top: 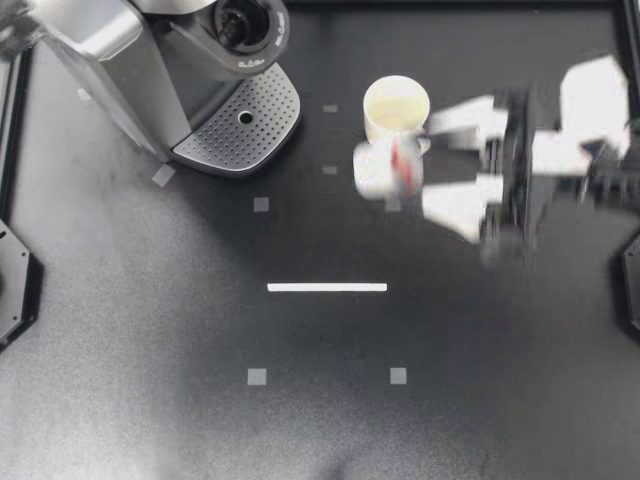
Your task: Place the coffee capsule inside the capsule container, then place the cup onto the center of the cup tray.
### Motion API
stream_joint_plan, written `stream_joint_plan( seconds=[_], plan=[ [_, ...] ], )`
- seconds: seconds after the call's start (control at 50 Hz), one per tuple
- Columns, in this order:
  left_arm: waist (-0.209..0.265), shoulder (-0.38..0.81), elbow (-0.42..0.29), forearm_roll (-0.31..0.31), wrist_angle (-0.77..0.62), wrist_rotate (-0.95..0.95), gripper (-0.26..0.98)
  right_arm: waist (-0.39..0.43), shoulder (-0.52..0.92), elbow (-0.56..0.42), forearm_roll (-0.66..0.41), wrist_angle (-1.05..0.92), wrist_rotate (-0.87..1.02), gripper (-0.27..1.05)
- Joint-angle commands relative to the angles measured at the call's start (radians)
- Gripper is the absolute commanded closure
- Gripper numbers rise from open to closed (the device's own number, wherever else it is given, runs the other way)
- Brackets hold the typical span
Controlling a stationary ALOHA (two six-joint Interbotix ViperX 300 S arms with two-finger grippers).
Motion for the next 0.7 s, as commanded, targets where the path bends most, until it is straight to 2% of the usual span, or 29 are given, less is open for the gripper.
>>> stream_joint_plan(
  seconds=[0.0, 0.12, 0.3, 0.48, 0.68],
  plan=[
    [0.002, -0.057, 0.025, 0.015, -0.064, -0.028, 0.67, -0.049, -0.003, -0.06, 0.002, -0.071, -0.026, 0.28],
    [0.002, -0.124, 0.086, 0.017, -0.095, -0.055, 0.67, -0.087, 0.041, -0.11, 0.002, -0.118, -0.074, 0.28],
    [0.003, -0.141, 0.14, 0.018, -0.098, -0.084, 0.67, -0.104, 0.137, -0.198, 0.002, -0.123, -0.141, 0.28],
    [0.003, -0.141, 0.149, 0.018, -0.094, -0.084, 0.67, -0.13, 0.212, -0.298, 0.002, -0.075, -0.187, 0.28],
    [0.003, -0.141, 0.149, 0.018, -0.094, -0.084, 0.67, -0.153, 0.262, -0.364, 0.002, -0.041, -0.199, 0.28]
  ],
)
